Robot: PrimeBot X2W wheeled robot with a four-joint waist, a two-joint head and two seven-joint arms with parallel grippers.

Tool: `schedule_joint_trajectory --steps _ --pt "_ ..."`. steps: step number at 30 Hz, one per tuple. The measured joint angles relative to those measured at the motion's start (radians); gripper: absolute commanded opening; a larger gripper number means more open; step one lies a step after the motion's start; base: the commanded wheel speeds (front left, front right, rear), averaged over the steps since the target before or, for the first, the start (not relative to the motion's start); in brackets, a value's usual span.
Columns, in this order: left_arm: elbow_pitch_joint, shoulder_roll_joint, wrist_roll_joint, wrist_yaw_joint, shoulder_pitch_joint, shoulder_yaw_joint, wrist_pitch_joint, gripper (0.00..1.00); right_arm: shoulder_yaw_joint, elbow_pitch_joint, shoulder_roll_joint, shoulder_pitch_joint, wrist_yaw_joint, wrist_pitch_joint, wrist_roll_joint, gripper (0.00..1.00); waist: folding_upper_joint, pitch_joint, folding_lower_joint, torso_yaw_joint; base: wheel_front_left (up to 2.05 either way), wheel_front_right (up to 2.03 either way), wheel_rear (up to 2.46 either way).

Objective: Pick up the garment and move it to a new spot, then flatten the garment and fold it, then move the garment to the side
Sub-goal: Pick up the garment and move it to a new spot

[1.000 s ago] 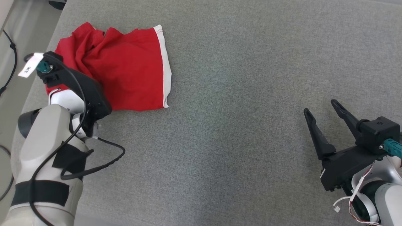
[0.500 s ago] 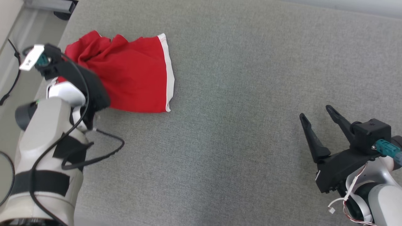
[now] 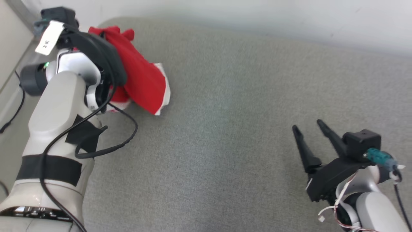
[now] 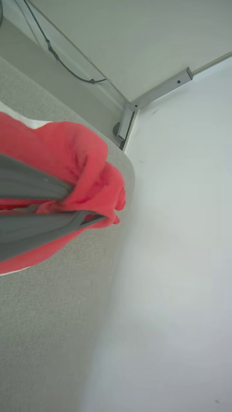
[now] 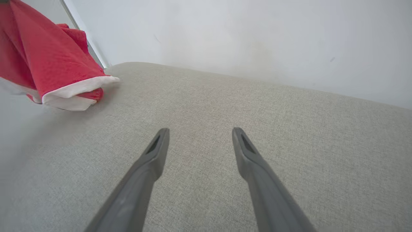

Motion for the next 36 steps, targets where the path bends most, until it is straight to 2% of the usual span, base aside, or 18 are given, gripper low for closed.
schedule_joint_trajectory --steps 9,17,21,23,29,36 --pt "-0.030 -0.024 0.033 -0.071 -0.012 -0.078 -0.059 0.00 0.025 0.078 0.038 0.003 0.001 -0.049 0.013 1.00 -0.0001 -0.112 -0.0001 -0.051 0.00 0.00 0.00" --pt "-0.115 -0.029 0.041 -0.132 0.006 -0.151 -0.097 0.00 0.057 0.107 0.058 0.037 0.001 -0.070 0.017 1.00 -0.0001 -0.184 -0.0002 -0.145 0.00 0.00 0.00" --pt "-0.180 -0.028 0.033 -0.141 0.038 -0.195 -0.101 0.00 0.058 0.105 0.059 0.046 0.000 -0.081 0.017 1.00 -0.0001 -0.208 -0.0001 -0.202 0.00 0.00 0.00" --pt "-0.266 -0.025 -0.011 -0.150 0.078 -0.273 -0.100 0.00 0.060 0.103 0.060 0.048 -0.001 -0.087 0.017 1.00 -0.0001 -0.222 -0.0002 -0.248 0.00 0.00 0.00" --pt "-0.389 -0.025 -0.068 -0.156 0.134 -0.381 -0.091 0.00 0.067 0.102 0.063 0.067 -0.001 -0.091 0.018 1.00 -0.0001 -0.236 -0.0001 -0.324 0.00 0.00 0.00" --pt "-0.494 -0.024 -0.111 -0.147 0.187 -0.472 -0.059 0.00 0.065 0.077 0.064 0.067 -0.002 -0.098 0.019 1.00 -0.0001 -0.238 0.0000 -0.429 0.00 0.00 0.00"
